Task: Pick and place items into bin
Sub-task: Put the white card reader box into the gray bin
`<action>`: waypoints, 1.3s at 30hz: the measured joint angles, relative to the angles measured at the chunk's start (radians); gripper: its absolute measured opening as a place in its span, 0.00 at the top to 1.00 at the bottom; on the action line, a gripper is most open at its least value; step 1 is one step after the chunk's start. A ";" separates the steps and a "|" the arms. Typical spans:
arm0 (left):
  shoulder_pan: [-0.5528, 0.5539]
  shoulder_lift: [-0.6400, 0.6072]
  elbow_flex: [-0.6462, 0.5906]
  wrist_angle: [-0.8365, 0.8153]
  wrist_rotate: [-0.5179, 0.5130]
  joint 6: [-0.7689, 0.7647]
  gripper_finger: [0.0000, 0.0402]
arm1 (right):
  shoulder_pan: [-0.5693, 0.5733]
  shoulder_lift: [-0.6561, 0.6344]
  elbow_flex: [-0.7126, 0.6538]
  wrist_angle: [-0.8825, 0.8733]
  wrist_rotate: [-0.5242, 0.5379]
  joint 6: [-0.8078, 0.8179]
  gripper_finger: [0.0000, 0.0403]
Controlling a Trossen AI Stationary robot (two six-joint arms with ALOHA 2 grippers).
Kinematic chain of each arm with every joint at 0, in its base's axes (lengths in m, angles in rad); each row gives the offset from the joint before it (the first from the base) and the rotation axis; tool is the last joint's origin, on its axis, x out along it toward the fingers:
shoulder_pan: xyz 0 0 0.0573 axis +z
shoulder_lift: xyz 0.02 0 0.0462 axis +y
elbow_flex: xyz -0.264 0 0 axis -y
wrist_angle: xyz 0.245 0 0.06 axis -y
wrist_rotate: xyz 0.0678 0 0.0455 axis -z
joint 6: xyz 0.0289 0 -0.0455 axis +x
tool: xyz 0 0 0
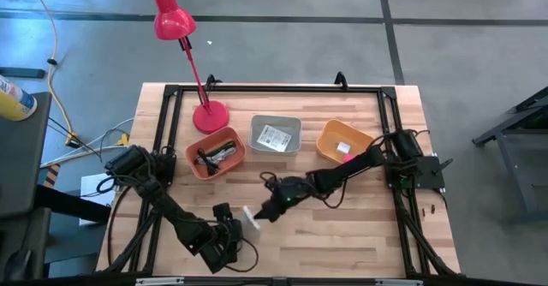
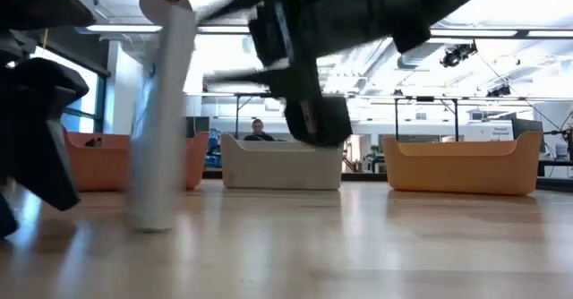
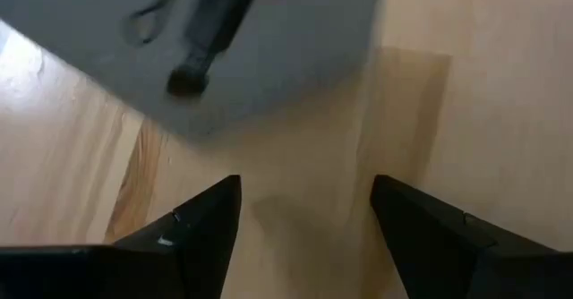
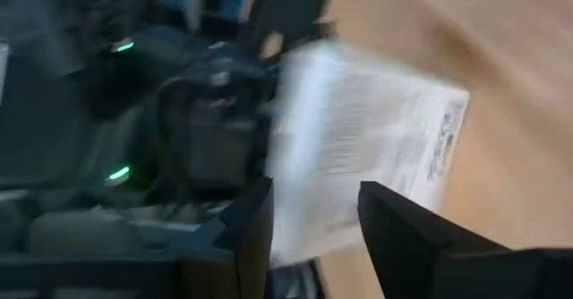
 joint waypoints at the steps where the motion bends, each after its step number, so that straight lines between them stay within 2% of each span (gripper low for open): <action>1: 0.002 0.000 0.000 0.001 0.005 -0.004 0.38 | -0.001 0.001 -0.004 -0.006 0.009 0.001 0.63; 3: 0.010 0.000 0.000 0.001 -0.004 -0.003 0.38 | 0.002 0.008 -0.007 -0.045 0.030 0.002 0.66; 8: 0.024 -0.001 0.001 0.005 -0.001 0.009 0.38 | 0.004 0.003 -0.007 -0.164 0.007 0.010 0.71; 10: 0.029 0.000 0.000 0.012 -0.006 0.023 0.38 | 0.003 0.004 -0.009 -0.224 0.022 -0.001 0.72; 16: 0.049 0.002 0.000 0.036 -0.017 0.039 0.38 | -0.010 0.004 -0.008 -0.239 0.023 -0.093 0.70; 21: 0.082 -0.007 -0.003 0.059 -0.020 0.107 0.38 | -0.027 0.004 -0.008 -0.377 -0.002 -0.062 0.69; 30: 0.160 -0.014 -0.002 0.096 0.107 0.191 0.38 | -0.018 -0.002 -0.008 -0.420 -0.092 -0.088 0.69; 33: 0.179 -0.015 -0.001 0.108 0.153 0.213 0.38 | -0.018 -0.013 -0.010 -0.422 -0.098 -0.096 0.69; 39: 0.187 -0.014 -0.002 0.154 0.180 0.275 0.38 | -0.030 -0.096 -0.012 -0.439 -0.081 -0.160 0.69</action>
